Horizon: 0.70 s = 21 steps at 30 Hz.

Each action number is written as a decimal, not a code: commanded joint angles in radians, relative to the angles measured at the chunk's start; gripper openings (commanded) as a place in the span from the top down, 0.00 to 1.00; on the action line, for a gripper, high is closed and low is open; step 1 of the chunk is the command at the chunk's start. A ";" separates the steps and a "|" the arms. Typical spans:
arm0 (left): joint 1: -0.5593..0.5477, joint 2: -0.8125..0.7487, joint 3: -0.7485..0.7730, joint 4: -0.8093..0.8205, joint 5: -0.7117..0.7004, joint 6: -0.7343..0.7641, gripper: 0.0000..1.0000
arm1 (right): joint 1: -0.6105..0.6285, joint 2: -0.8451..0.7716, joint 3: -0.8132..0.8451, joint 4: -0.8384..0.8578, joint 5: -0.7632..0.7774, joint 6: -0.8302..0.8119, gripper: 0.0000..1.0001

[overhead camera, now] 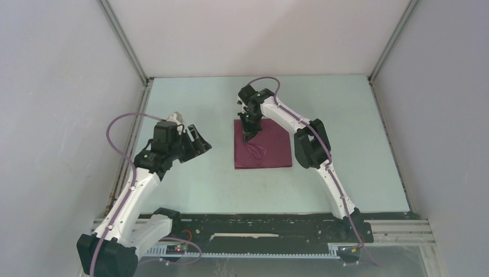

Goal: Fold the napkin into a case and place the utensils inside
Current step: Fold the rectangle-folded napkin at the center of the board.

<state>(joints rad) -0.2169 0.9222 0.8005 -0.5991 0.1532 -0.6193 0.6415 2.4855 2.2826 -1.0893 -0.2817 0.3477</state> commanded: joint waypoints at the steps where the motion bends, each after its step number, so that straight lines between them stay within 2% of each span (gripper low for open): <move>1: -0.004 -0.022 0.042 -0.004 0.003 0.021 0.25 | 0.006 0.028 0.075 -0.015 -0.029 0.021 1.00; 21: -0.004 -0.022 0.037 -0.005 0.000 0.022 0.25 | 0.005 0.055 0.091 -0.012 -0.039 0.019 1.00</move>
<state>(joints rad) -0.2169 0.9199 0.8005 -0.6094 0.1528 -0.6189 0.6411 2.5309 2.3276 -1.0973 -0.2993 0.3504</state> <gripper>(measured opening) 0.747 0.008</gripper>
